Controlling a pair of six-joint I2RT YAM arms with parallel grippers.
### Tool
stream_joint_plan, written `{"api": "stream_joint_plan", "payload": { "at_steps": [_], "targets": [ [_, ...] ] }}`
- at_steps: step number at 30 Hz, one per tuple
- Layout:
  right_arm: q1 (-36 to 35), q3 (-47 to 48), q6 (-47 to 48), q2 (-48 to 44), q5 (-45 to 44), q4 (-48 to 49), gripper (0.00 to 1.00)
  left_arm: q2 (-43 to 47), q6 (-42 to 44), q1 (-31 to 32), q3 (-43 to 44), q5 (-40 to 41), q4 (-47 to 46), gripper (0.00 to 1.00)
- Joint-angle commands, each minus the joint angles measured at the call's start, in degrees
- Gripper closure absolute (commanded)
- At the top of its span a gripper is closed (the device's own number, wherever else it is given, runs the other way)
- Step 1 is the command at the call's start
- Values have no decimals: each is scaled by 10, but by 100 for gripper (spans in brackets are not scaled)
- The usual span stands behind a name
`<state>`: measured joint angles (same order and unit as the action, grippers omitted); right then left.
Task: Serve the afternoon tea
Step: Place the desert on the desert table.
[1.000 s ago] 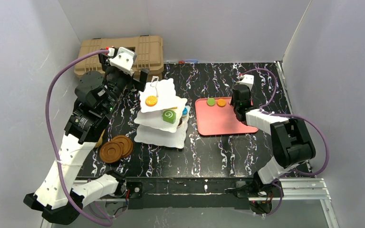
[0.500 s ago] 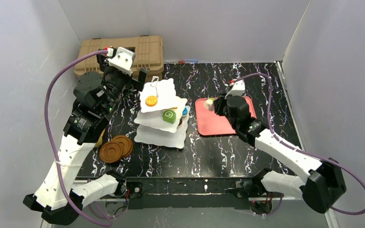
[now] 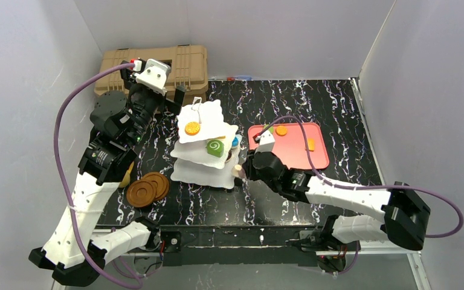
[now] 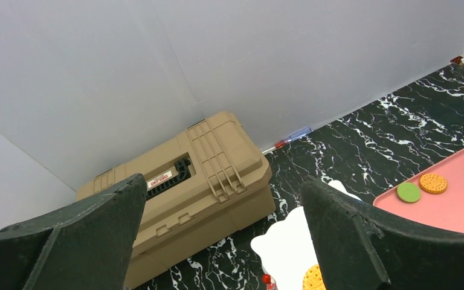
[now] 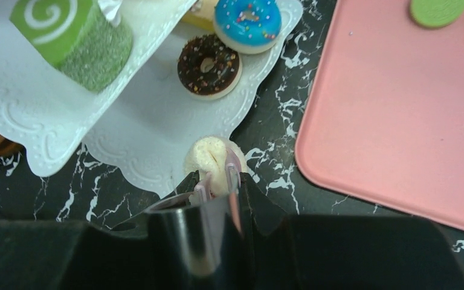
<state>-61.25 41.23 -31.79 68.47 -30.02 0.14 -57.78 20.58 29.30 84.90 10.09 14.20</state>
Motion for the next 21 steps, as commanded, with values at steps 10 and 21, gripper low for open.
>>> {"api": "stream_joint_plan", "payload": {
  "at_steps": [10, 21],
  "targets": [
    [-60, 21, -11, 52, -59, 135, 72, 9, 6, -3, 12, 6, -5, 2],
    [-60, 15, -21, 127, -40, 206, 58, 9, 7, -3, 18, 8, -2, 2]
  ]
}}
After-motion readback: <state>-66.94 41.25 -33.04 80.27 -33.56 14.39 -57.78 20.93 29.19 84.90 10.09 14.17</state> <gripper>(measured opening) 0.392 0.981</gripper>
